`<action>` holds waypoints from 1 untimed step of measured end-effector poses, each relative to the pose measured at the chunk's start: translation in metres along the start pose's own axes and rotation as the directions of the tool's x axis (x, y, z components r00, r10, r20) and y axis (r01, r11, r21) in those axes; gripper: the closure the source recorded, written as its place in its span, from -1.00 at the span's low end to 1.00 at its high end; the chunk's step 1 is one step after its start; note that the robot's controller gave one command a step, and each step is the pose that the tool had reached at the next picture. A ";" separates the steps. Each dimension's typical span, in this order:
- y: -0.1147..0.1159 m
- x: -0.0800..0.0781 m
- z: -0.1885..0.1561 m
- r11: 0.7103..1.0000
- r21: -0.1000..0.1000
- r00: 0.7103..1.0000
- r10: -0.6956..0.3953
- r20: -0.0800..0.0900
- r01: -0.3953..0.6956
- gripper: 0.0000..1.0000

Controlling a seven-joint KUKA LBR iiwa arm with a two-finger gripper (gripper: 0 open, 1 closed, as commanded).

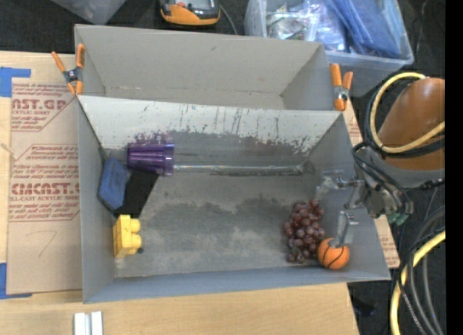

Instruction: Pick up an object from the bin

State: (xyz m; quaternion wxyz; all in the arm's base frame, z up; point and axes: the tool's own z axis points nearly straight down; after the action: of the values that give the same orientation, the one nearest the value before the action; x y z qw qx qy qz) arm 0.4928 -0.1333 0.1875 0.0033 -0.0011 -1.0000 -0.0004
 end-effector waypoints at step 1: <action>0.001 -0.002 -0.005 1.000 0.001 1.000 -0.002 0.008 0.002 -1.00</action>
Offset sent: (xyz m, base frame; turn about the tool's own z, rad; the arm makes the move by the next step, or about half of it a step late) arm 0.0349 -0.0154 -0.1175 -0.2988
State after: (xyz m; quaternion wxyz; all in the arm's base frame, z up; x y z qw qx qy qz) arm 0.4946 -0.1326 0.1920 -0.0006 0.0000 -1.0000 0.0003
